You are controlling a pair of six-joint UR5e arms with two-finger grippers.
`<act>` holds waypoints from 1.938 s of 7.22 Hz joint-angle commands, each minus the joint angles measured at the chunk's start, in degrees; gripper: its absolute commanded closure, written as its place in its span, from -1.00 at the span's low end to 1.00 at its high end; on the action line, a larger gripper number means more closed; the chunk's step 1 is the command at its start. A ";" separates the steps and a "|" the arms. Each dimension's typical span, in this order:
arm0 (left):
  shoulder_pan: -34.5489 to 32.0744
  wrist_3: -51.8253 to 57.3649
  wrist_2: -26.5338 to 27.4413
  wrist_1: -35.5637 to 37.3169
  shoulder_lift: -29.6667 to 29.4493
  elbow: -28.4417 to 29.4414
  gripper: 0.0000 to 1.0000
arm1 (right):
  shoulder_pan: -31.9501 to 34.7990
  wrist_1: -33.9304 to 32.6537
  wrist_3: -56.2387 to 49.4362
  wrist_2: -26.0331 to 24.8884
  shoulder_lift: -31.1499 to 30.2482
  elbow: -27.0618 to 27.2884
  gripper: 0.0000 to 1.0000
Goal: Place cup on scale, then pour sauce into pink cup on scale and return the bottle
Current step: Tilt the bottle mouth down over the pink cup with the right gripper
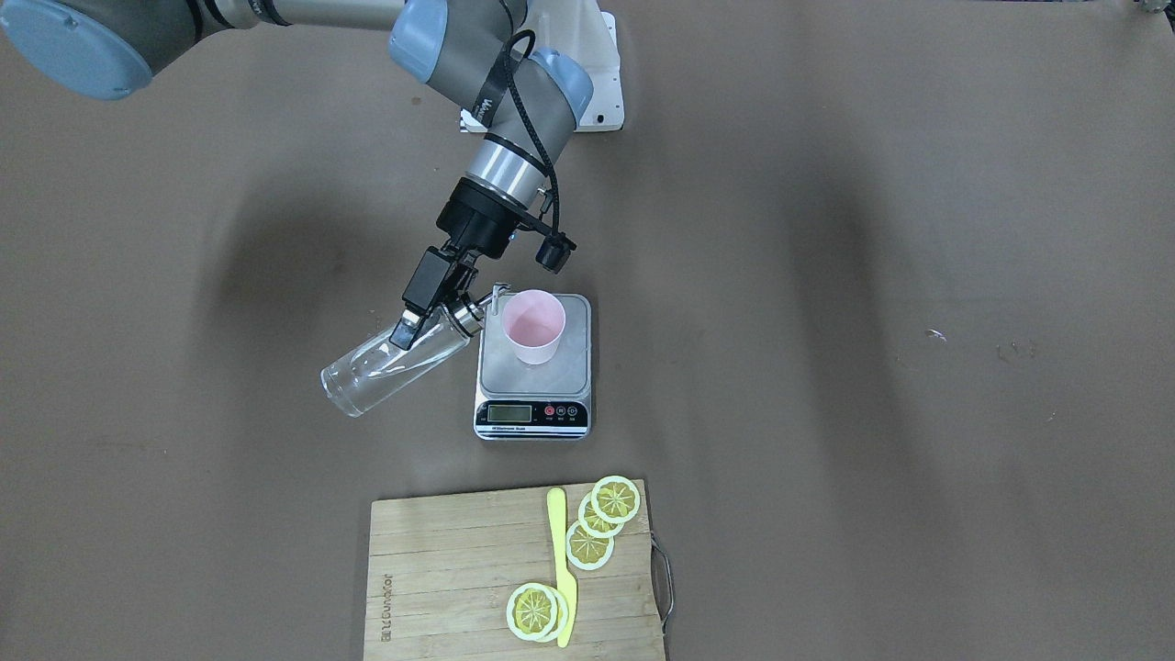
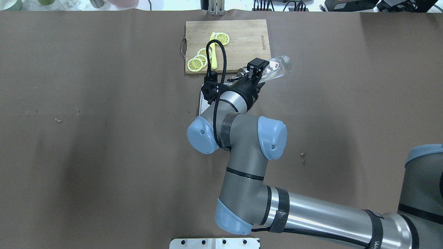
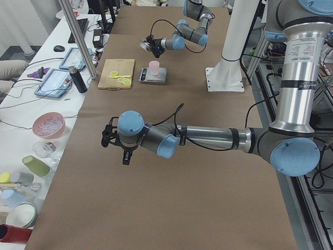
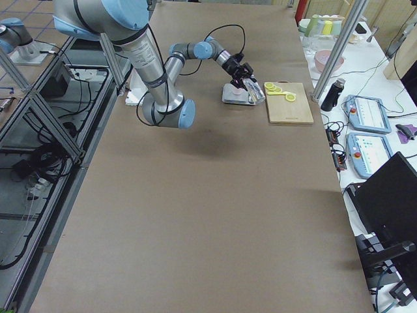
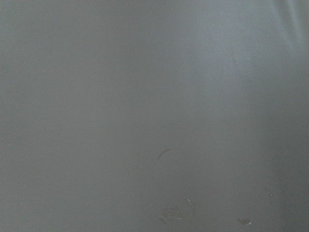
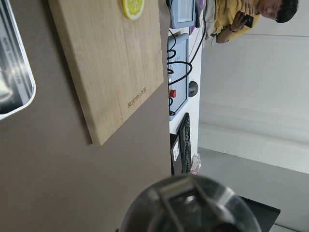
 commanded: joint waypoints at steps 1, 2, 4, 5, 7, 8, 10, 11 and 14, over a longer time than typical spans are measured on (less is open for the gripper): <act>-0.03 0.00 0.00 -0.02 0.18 0.19 -0.94 | -0.61 -0.42 0.62 -2.10 -0.13 -0.86 1.00; -0.03 -0.09 -0.09 -0.02 0.27 0.19 -0.94 | -0.62 -0.51 0.71 -2.37 -0.31 -0.86 1.00; -0.03 -0.17 -0.09 -0.02 0.27 0.19 -0.94 | -0.62 -2.52 1.06 -4.39 -0.13 -1.04 1.00; -0.03 -0.26 -0.17 -0.02 0.27 0.28 -0.94 | -0.62 -2.79 1.15 -4.83 -0.22 -1.12 1.00; -0.03 -0.26 -0.18 -0.02 0.27 0.54 -0.94 | -0.53 -3.58 1.58 -6.59 -0.40 -1.82 1.00; -0.03 -0.26 -0.18 -0.02 0.27 0.72 -0.94 | -0.53 -3.93 1.76 -7.12 -0.40 -2.09 1.00; -0.03 -0.26 -0.26 -0.02 0.27 1.07 -0.94 | -0.53 -4.11 1.94 -8.44 -0.57 -3.05 1.00; -0.03 -0.26 -0.18 -0.02 0.27 1.42 -0.94 | -0.53 -4.11 1.94 -8.79 -0.66 -3.06 1.00; -0.03 -0.61 -0.26 -0.02 0.18 1.34 -0.94 | -1.05 -4.81 2.03 -9.14 -0.66 -3.15 1.00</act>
